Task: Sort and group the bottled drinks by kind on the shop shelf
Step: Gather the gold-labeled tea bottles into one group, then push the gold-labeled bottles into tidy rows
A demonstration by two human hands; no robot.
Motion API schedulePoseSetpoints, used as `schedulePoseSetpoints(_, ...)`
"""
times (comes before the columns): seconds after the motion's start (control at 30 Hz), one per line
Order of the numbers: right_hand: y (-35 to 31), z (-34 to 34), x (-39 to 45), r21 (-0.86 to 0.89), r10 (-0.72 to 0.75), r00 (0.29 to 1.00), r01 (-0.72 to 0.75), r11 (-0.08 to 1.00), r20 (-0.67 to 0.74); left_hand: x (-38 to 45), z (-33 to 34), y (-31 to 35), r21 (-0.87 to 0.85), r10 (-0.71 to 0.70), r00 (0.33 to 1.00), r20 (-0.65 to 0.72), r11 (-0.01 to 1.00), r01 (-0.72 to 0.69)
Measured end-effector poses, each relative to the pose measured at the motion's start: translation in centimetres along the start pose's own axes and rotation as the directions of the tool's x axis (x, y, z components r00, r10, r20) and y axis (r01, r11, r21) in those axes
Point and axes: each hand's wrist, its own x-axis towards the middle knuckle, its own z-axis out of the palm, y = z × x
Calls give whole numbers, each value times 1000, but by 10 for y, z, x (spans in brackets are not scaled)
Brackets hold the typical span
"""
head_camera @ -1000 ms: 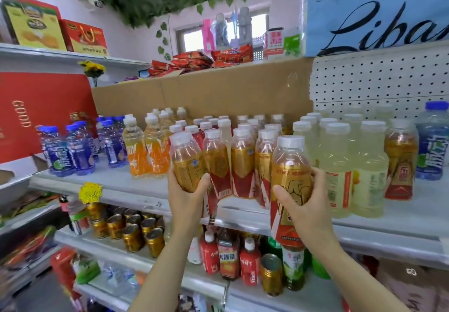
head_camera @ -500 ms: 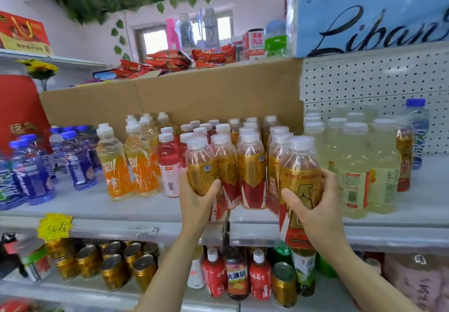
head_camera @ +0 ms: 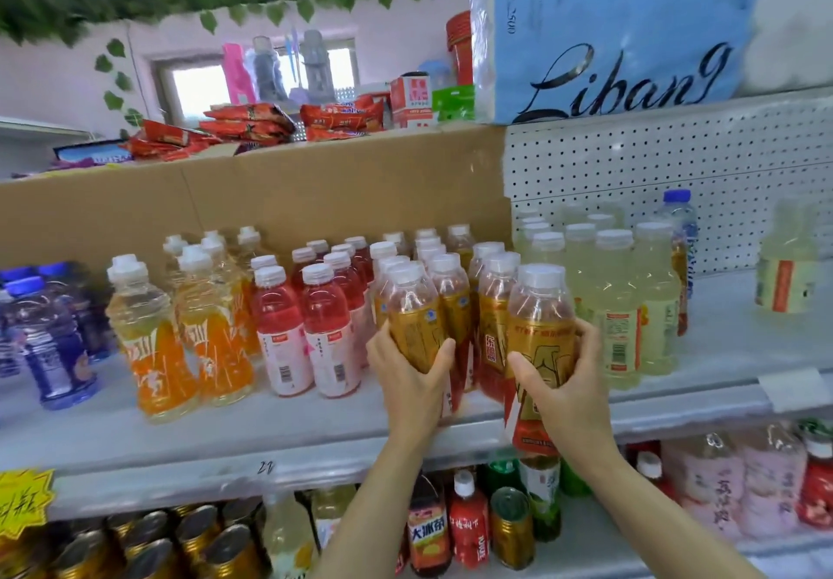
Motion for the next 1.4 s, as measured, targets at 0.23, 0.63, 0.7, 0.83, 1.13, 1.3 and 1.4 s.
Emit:
schedulePoseSetpoints(0.23, 3, 9, 5, -19, -24, 999, 23, 1000, -37, -6, 2, 2, 94, 35, 998, 54, 995, -40)
schedulePoseSetpoints(0.63, 12, 19, 24, -95, -111, 993, 108, 990, -27, -2, 17, -10, 202, 154, 987, 47, 966, -160)
schedulePoseSetpoints(0.7, 14, 18, 26, -79, -105, 994, 105, 991, -5, -5, 23, -10, 229, 158, 987, 27, 960, -160)
schedulePoseSetpoints(0.83, 10, 13, 30, -43, -86, 996, 86, 995, 15, -7, 29, -14, 209, 109, 994, 8, 972, -108)
schedulePoseSetpoints(1.13, 0, -12, 45, 42, -49, 998, 47, 998, 46, 55, -2, 73, 111, 271, 952, -140, 960, -257)
schedulePoseSetpoints(1.3, -7, -20, 54, 46, -31, 997, 28, 999, 69, 157, 27, 125, 361, 170, 810, 561, 830, -425)
schedulePoseSetpoints(1.4, -7, -27, 61, 60, -13, 996, 7, 998, 87, 191, 62, 133, 426, -63, 609, 791, 770, -475)
